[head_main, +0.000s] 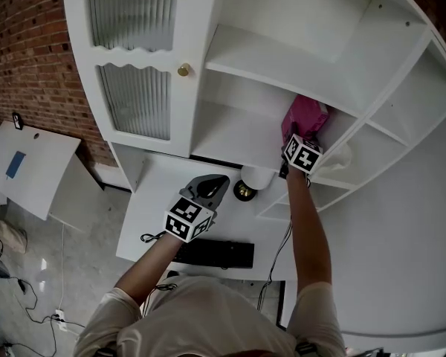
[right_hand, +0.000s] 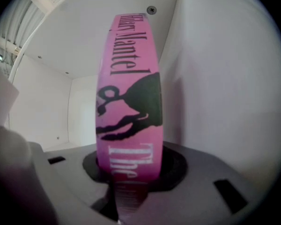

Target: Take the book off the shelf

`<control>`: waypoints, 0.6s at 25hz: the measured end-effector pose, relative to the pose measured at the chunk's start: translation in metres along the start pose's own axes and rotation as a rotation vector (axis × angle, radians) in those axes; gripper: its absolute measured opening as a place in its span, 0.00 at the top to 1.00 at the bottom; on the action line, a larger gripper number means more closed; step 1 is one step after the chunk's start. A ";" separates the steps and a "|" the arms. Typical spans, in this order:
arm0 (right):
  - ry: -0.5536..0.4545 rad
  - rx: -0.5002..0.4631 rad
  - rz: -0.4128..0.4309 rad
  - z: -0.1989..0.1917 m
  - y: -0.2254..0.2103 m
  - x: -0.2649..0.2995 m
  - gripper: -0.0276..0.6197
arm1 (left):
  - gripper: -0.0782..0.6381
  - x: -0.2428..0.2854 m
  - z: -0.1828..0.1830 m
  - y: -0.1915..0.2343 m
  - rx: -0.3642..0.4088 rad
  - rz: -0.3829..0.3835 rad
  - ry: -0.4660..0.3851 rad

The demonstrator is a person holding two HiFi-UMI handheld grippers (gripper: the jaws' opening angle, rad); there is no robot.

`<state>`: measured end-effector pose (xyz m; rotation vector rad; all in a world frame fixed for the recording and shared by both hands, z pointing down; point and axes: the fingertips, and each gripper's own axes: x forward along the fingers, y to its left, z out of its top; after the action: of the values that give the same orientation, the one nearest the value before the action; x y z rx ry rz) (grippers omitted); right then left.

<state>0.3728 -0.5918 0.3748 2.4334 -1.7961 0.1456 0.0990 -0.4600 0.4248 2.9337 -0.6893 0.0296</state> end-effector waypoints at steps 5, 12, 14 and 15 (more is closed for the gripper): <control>-0.022 -0.026 0.049 0.007 0.007 -0.023 0.74 | 0.90 -0.003 0.001 -0.007 0.000 0.013 -0.003; -0.028 -0.046 0.119 0.003 0.015 -0.053 0.74 | 0.90 -0.005 0.004 -0.020 0.004 0.033 -0.010; -0.032 -0.044 0.138 0.001 0.016 -0.064 0.74 | 0.90 -0.004 0.003 -0.024 0.004 0.037 -0.009; -0.034 -0.041 0.148 0.000 0.016 -0.070 0.74 | 0.90 -0.004 0.002 -0.025 0.004 0.040 -0.008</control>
<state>0.3368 -0.5307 0.3653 2.2887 -1.9728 0.0793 0.1062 -0.4363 0.4194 2.9248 -0.7501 0.0226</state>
